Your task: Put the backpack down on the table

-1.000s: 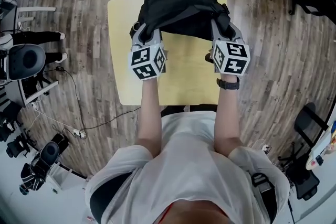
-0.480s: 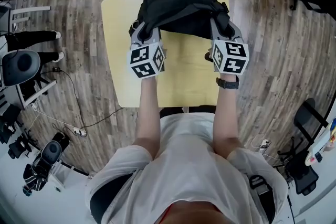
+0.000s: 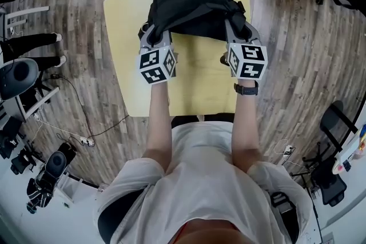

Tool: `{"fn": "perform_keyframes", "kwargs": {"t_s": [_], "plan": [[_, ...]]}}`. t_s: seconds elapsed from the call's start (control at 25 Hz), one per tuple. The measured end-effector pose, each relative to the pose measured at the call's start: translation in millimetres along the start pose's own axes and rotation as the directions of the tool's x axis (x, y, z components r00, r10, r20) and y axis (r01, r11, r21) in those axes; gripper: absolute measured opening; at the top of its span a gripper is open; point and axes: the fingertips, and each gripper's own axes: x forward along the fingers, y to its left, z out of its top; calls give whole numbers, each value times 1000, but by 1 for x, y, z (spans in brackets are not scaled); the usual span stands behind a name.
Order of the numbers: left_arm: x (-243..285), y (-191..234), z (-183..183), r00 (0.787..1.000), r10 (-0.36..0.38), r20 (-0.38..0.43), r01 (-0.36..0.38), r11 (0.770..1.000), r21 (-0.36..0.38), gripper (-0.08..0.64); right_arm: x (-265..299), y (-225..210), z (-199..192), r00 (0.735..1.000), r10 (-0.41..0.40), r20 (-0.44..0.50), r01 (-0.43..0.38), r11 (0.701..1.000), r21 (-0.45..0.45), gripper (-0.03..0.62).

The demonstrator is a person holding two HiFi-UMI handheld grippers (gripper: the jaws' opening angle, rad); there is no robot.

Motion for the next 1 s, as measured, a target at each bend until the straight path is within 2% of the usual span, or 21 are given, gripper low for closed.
{"fn": "perform_keyframes", "kwargs": {"t_s": [0.68, 1.0], "plan": [[11, 10, -44, 997, -10, -77, 12, 1000, 28, 51, 13, 2, -47, 998, 39, -58, -38, 999, 16, 98], [15, 16, -71, 996, 6, -94, -1, 999, 54, 66, 21, 2, -75, 994, 36, -101, -34, 999, 26, 142]]}}
